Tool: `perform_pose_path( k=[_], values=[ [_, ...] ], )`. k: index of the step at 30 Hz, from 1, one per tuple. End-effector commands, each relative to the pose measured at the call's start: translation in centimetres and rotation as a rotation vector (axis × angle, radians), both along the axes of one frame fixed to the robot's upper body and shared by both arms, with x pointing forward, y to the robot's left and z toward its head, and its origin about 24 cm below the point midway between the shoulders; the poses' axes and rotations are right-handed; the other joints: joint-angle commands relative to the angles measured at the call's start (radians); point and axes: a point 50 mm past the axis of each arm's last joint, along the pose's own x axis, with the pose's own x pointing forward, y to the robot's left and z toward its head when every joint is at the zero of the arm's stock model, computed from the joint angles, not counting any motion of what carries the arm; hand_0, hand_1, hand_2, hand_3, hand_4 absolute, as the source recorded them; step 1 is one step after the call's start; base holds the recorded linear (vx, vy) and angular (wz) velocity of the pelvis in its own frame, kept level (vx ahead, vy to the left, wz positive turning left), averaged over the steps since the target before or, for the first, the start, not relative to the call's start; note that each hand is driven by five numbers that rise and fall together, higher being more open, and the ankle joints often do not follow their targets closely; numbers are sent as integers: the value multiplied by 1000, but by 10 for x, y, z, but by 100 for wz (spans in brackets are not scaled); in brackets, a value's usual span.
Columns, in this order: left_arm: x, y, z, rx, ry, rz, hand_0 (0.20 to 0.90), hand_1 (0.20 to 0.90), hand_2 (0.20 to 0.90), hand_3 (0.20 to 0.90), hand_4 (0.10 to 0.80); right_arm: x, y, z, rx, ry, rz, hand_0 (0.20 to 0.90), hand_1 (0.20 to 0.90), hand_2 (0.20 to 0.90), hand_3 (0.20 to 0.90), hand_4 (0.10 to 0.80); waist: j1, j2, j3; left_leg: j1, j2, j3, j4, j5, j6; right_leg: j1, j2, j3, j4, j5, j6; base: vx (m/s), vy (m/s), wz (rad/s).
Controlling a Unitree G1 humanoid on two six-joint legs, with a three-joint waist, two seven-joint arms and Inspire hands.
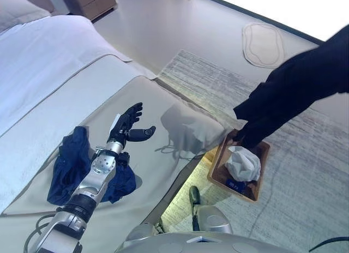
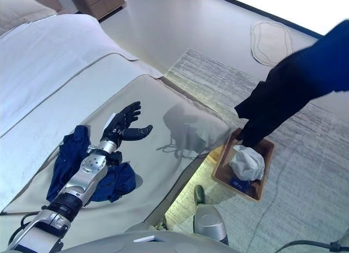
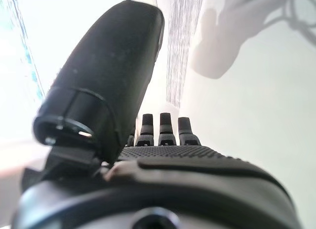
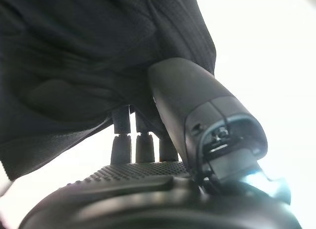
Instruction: Pick up the clothes from the bed and place them into the basket
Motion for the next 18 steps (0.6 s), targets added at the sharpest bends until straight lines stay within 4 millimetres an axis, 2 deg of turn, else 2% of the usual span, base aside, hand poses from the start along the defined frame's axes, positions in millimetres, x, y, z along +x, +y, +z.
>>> perform_pose_path(
  k=[1, 7, 9, 13, 18],
  values=[
    [-4, -3, 6, 26, -64, -50, 900, 900, 900, 900, 800, -8, 12, 55, -152, -210, 63, 300, 300, 300, 200, 100, 11, -11, -170, -41, 26, 0, 111, -129, -20, 21, 7, -11, 48, -90, 1, 15, -47, -15],
    [-3, -3, 7, 27, -69, -49, 900, 900, 900, 900, 800, -7, 12, 15, -149, -130, 70, 300, 300, 300, 200, 100, -8, 2, -165, -44, 29, 17, 120, -135, -20, 11, 8, -2, 47, -86, 2, 5, -44, -16],
    [-2, -3, 9, 28, -74, -51, 900, 900, 900, 900, 800, -9, 11, 1, -110, -117, 74, 300, 300, 300, 200, 100, -13, 5, -162, -45, 30, 21, 119, -135, -18, 6, 10, 1, 51, -86, 3, -17, -44, -2],
    [0, -4, 11, 38, -79, -62, 900, 900, 900, 900, 800, -7, 17, -41, 2, -77, 126, 300, 300, 300, 200, 100, -23, 12, -151, -47, 31, 30, 120, -137, -12, -6, 13, 9, 57, -83, 3, -26, -54, -5],
    [1, -6, 10, 44, -69, -65, 900, 900, 900, 900, 800, -4, 26, -70, 62, -34, 160, 300, 300, 300, 200, 100, -27, 16, -144, -50, 33, 40, 126, -141, -9, -12, 15, 14, 56, -78, 2, -26, -69, -4]
  ],
)
